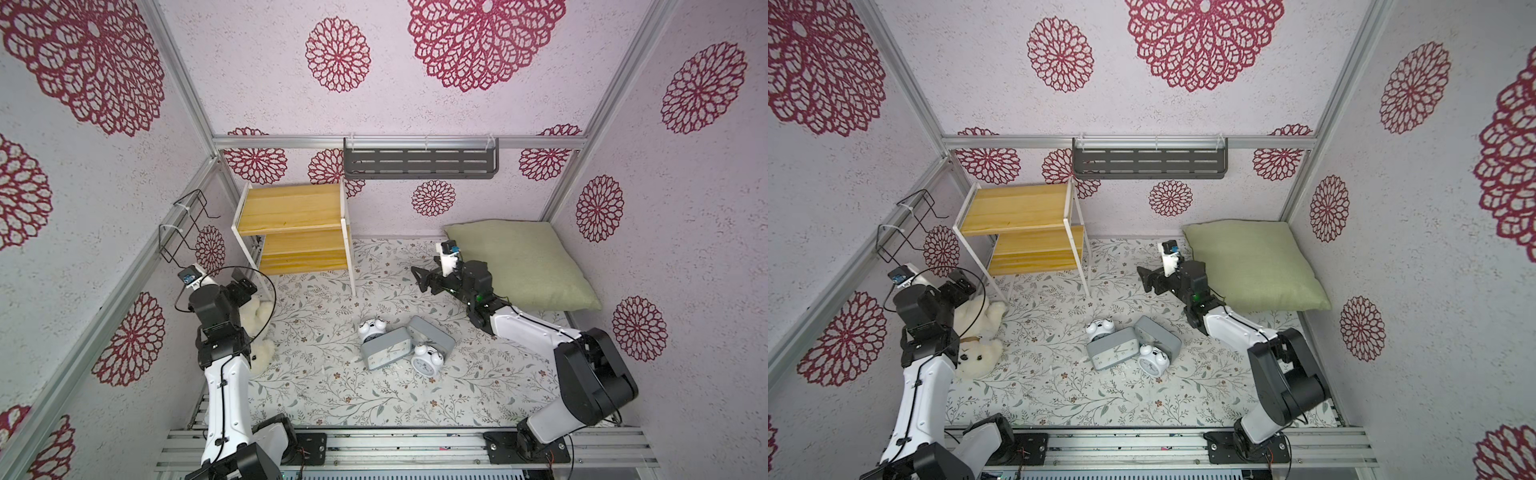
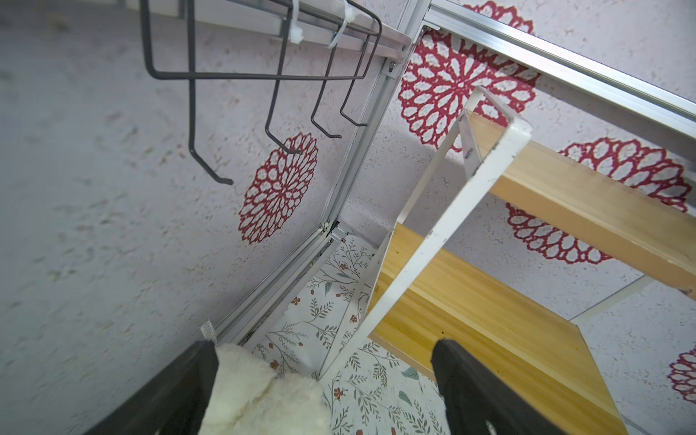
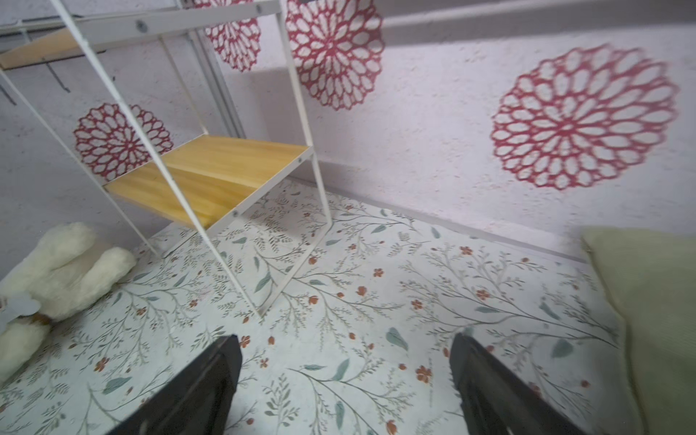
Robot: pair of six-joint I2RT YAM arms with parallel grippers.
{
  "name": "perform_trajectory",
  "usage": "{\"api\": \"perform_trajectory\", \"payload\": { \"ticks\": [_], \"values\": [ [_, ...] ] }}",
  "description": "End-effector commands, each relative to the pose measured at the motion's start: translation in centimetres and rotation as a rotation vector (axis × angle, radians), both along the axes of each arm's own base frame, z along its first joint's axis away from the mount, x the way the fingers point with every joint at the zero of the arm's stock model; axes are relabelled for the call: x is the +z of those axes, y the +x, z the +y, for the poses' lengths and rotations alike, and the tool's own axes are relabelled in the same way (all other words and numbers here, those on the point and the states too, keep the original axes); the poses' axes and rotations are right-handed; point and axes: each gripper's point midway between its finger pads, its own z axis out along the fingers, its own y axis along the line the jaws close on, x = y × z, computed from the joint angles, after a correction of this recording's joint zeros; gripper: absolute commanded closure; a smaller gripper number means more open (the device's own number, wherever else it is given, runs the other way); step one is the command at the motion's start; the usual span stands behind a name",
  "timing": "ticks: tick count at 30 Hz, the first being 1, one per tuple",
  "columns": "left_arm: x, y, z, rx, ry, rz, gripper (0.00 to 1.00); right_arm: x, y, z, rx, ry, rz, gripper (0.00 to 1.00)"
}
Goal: Place the alarm clocks on the shelf by style
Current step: Move the shelf to the center of the board.
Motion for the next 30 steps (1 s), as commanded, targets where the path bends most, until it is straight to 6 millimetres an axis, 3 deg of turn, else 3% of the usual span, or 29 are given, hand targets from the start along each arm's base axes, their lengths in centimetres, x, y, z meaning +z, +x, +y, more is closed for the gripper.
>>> {"api": "perform_trajectory", "payload": {
  "ticks": [1,7,13,23,30],
  "values": [
    [0.2,0.4,-0.5,-0.081,-0.014,0.018,0.03,2.4,-0.9,4.5,0.118,-0.011,-0.065,0.06],
    [0.3,1.3,0.7,-0.093,0.039,0.051,0.03,3.7,-0.8,10.8,0.229,0.007,-0.083,0.06],
    [1.0,3.0,0.7,-0.154,0.07,0.019,0.02,5.3,-0.2,15.6,0.291,0.031,-0.111,0.07],
    [1.5,5.6,1.3,-0.208,0.071,-0.004,0.01,6.5,2.4,19.9,0.294,0.066,-0.133,0.15],
    [1.2,6.9,0.9,-0.269,0.073,0.004,0.07,6.7,4.3,21.2,0.259,0.065,-0.143,0.33]
  ]
}}
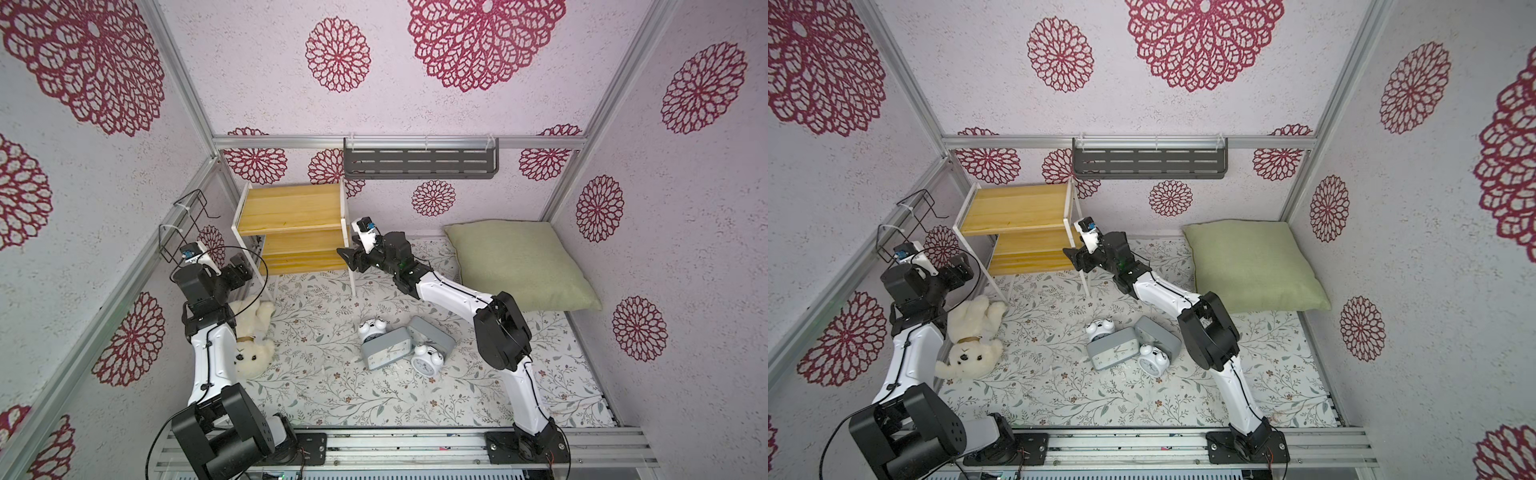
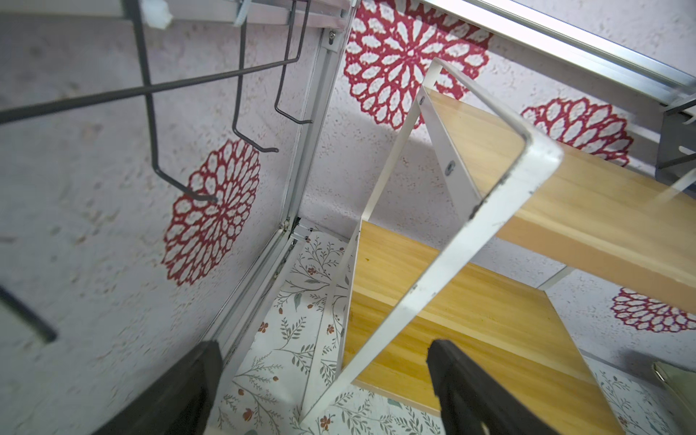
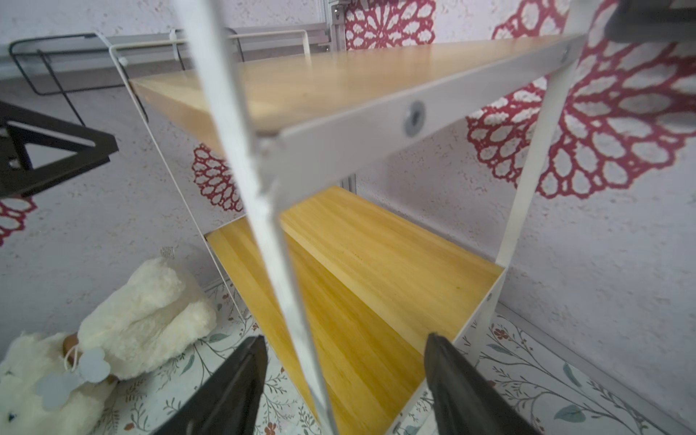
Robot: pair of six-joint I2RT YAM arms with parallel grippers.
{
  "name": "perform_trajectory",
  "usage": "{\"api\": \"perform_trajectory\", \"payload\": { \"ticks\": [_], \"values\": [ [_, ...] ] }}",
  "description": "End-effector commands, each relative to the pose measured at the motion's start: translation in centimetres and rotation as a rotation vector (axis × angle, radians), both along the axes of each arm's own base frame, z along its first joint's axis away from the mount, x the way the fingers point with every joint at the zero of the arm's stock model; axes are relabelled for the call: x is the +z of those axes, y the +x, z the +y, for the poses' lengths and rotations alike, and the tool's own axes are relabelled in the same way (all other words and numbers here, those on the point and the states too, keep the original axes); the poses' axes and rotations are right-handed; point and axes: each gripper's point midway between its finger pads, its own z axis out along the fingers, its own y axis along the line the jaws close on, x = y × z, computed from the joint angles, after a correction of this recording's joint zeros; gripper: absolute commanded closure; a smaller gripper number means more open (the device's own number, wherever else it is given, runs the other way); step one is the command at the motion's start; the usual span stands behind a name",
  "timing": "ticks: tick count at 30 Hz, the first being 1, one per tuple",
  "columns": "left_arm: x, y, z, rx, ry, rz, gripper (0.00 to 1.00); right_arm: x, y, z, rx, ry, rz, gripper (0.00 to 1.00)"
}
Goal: Place the alarm clocks on the shelf by style
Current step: Move the shelf to the center of the board.
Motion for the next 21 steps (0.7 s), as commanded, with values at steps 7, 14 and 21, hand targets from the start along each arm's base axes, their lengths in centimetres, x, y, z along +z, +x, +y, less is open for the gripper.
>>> {"api": "perform_trajectory", "payload": {
  "ticks": [7,14,21],
  "values": [
    [1.2,1.3,-1.1,-0.118,0.025,-0.04,0.11,2.7,0.3,0.2,-0.032,0.039,-0.069,0.75],
    [1.7,1.4,-3.0,-0.224,0.022,-0.057,0.11,3.2,0.2,-1.5,-0.096,0.042,-0.096,0.86],
    [1.7,1.4,-4.2,-0.29,0.018,-0.062,0.11,2.6,-0.3,-3.8,-0.149,0.02,-0.1,0.87]
  ]
}}
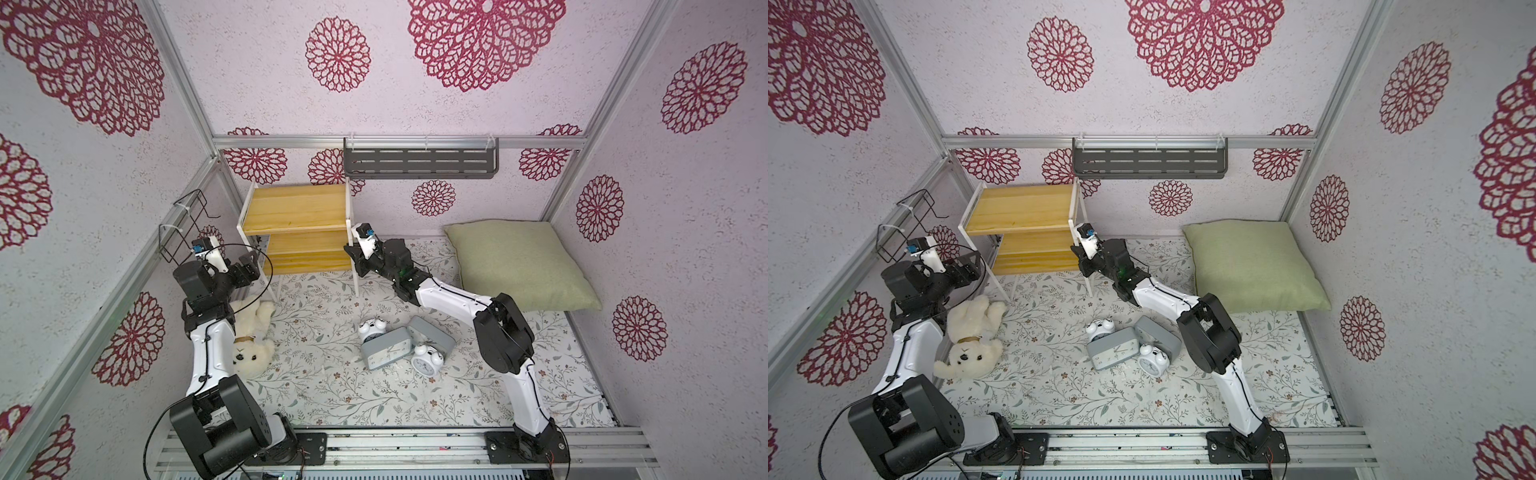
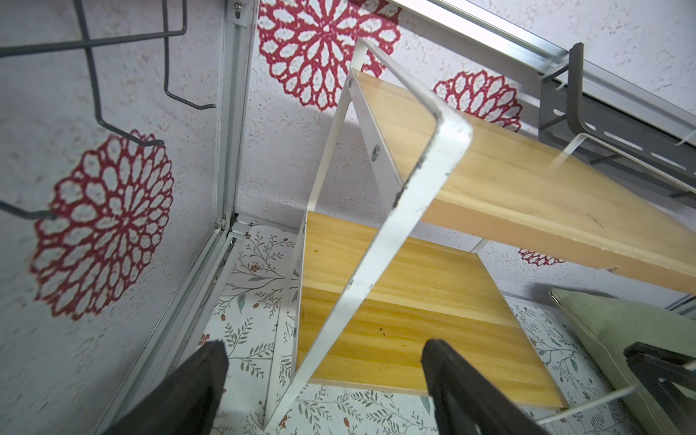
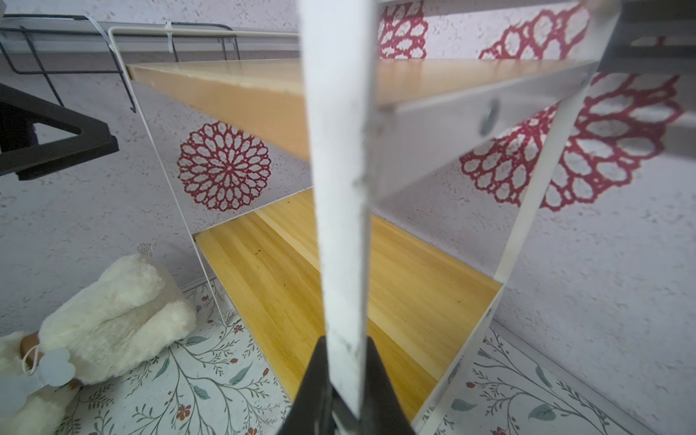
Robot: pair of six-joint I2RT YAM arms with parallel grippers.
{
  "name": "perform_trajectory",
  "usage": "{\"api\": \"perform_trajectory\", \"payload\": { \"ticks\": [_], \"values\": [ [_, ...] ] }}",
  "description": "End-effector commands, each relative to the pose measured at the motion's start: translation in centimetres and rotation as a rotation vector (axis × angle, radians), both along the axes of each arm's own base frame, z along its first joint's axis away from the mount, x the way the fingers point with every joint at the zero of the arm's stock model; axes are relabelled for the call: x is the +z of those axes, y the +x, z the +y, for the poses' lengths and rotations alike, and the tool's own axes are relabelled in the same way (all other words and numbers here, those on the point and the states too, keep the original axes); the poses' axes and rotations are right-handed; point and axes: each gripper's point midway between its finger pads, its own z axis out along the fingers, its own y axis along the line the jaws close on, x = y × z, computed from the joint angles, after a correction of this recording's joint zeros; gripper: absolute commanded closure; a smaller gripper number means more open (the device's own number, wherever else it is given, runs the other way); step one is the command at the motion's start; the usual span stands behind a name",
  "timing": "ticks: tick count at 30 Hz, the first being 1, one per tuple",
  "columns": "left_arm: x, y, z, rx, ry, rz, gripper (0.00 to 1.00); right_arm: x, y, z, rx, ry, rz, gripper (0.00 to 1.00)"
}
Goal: Place the alarm clocks on the shelf by style
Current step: Move the shelf to the center of the board.
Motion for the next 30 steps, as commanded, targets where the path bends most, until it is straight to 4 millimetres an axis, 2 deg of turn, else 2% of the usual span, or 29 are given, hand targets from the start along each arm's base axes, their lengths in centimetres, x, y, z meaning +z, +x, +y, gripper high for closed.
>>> {"api": "perform_trajectory", "payload": {
  "ticks": [1,6,11,15,18,21,25,30],
  "values": [
    [1.5,0.1,-0.9,-0.06,0.025,-0.041,0.11,3.0,0.5,-3.2,-0.098,0.042,-0.019,0.88],
    [2.0,0.5,-3.1,-0.17,0.027,-0.052,0.11,2.9,0.2,-5.8,-0.126,0.041,-0.014,0.89],
    [1.2,1.5,-5.3,-0.24,0.057,-0.013,0.14,2.6,0.1,-7.8,-0.134,0.031,-0.004,0.88],
    [0.9,2.3,-5.2,-0.226,0.066,-0.007,0.21,2.2,0.1,-8.8,-0.134,0.025,0.005,0.89],
    [1.0,3.1,-6.0,-0.266,0.068,-0.015,0.28,2.1,0.0,-9.3,-0.135,0.023,0.009,0.89],
    [1.0,4.2,-7.7,-0.332,0.073,-0.014,0.39,2.0,0.0,-9.6,-0.135,0.018,0.015,0.88],
    [0.4,5.3,-10.4,-0.416,0.08,0.011,0.48,1.7,0.0,-10.5,-0.149,0.011,0.023,0.88],
    [-0.3,6.0,-12.6,-0.453,0.104,0.025,0.59,1.4,0.0,-12.1,-0.172,0.007,0.03,0.88]
  ]
}}
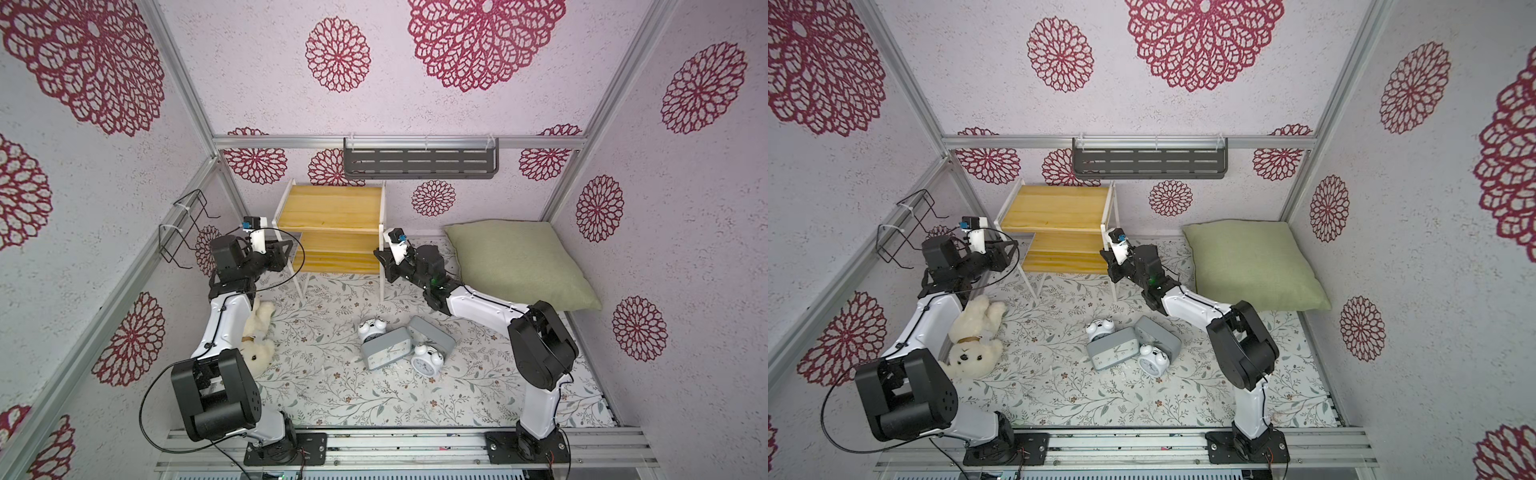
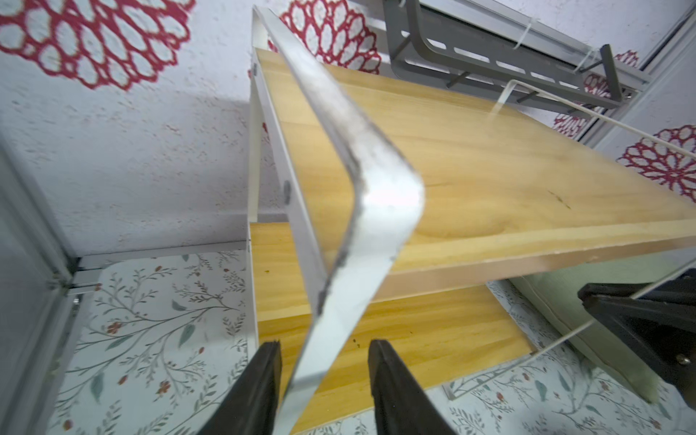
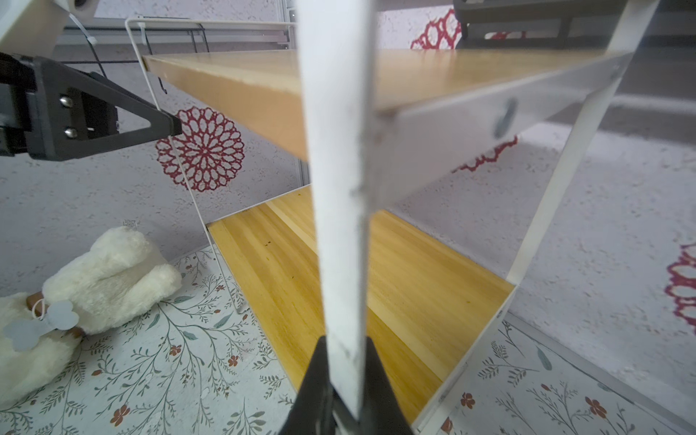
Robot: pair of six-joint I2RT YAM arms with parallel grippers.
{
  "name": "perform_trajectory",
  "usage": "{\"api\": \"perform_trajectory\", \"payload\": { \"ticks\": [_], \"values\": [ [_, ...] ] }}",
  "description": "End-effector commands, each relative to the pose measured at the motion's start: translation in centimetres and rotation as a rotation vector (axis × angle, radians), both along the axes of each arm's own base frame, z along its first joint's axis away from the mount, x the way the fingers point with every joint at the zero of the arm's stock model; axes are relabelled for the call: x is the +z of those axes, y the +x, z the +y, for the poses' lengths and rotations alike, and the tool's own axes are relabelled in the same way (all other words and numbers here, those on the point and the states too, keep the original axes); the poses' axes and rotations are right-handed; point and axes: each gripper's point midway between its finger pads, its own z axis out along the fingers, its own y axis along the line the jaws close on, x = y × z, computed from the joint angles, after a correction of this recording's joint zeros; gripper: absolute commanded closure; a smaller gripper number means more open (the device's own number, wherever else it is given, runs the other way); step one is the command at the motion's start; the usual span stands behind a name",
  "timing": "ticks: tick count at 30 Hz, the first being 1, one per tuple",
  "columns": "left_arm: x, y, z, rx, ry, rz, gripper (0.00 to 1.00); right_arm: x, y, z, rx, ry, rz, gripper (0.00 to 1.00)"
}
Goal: Place the alarm clocks on the shelf by style
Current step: Move the shelf to the center of the board.
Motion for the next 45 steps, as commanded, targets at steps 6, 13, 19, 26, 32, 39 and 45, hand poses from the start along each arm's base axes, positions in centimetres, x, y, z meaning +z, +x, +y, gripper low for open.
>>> {"api": "perform_trajectory", "payload": {
  "ticks": [6,13,19,26,32,39,45],
  "values": [
    [-0.1,0.4,-2.9,-0.079,0.015,0.014,0.84,2.1,1.1,-5.5,-0.127,0.029,0.004,0.89],
    [-0.2,-0.5,-7.1,-0.148,0.006,0.033,0.97,2.2,0.7,-8.7,-0.186,0.004,0.012,0.9],
    [-0.5,-1.1,-11.0,-0.178,-0.038,0.09,0.98,2.0,0.4,-12.5,-0.245,-0.013,0.029,0.9],
    [-1.1,-2.6,-15.6,-0.213,-0.04,0.166,0.97,1.1,-0.7,-16.9,-0.306,-0.038,0.055,0.9],
    [-1.3,-4.4,-18.1,-0.222,-0.037,0.206,0.96,0.6,-1.9,-19.4,-0.338,-0.055,0.072,0.89],
    [-2.5,-6.4,-19.6,-0.212,-0.009,0.263,0.94,-0.6,-3.1,-20.5,-0.336,-0.085,0.114,0.88],
    [-3.1,-7.7,-19.8,-0.218,-0.01,0.27,0.91,-1.1,-4.7,-21.3,-0.35,-0.084,0.124,0.86]
  ]
}}
